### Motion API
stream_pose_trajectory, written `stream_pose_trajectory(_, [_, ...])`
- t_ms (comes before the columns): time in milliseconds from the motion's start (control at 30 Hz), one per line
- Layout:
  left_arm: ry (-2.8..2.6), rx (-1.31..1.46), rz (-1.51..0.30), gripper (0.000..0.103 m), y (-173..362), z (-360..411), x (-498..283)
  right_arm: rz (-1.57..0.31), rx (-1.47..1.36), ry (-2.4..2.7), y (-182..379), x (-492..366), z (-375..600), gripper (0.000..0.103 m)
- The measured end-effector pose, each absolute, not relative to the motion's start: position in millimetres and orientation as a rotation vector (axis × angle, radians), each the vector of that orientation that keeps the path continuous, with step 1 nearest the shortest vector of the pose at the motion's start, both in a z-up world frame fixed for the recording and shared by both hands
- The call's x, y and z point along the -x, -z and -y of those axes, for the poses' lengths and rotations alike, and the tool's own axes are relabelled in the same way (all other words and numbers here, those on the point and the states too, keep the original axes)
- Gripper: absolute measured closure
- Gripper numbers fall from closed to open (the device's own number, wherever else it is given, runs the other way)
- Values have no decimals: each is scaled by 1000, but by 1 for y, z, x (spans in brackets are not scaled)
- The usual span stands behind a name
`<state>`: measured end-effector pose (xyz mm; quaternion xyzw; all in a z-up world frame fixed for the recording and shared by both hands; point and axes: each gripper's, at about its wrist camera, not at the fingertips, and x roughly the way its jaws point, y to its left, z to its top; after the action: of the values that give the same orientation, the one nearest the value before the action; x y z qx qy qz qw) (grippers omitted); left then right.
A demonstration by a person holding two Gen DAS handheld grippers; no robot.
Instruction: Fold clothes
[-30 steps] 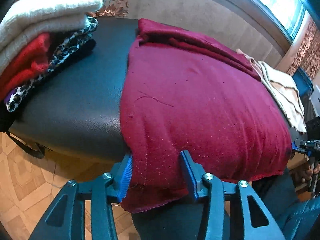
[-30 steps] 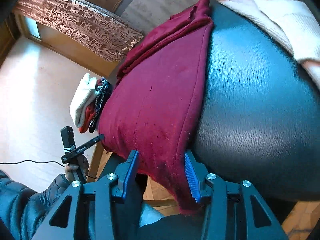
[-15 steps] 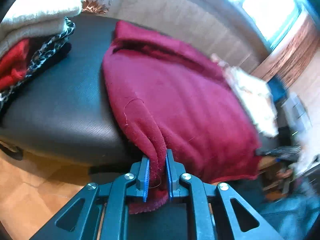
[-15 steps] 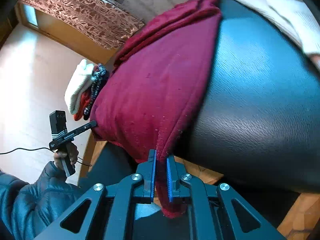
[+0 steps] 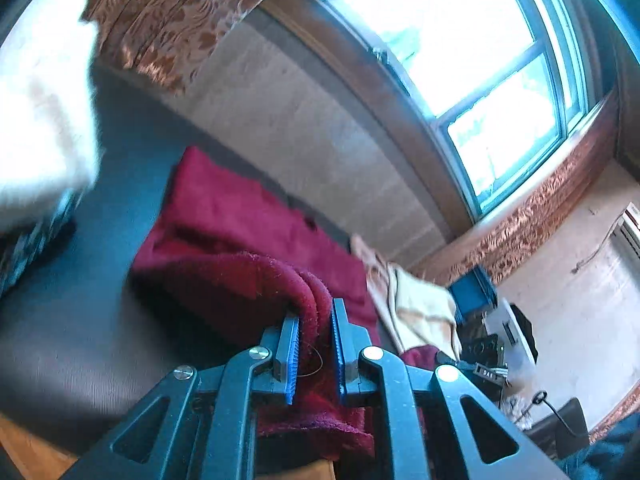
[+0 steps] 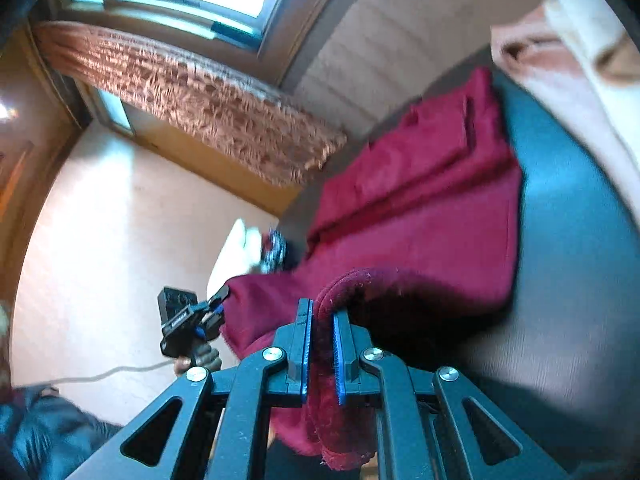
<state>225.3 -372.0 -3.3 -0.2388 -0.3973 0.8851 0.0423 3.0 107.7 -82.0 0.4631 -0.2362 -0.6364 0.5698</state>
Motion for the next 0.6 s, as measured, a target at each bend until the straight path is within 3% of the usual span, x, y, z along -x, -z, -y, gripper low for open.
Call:
stream_pose_trajectory(300, [-2786, 694, 1361, 90, 10, 437, -115, 695, -1090, 1585, 90, 110, -52, 93])
stream_pose_trajectory(467, [-2770, 1080, 1481, 90, 79, 462, -56, 704, -1203, 1641, 118, 163, -21, 92])
stream_pose_trajectory(600, [-2755, 1087, 1423, 91, 95, 451, -64, 673, -1260, 1643, 147, 165, -24, 96])
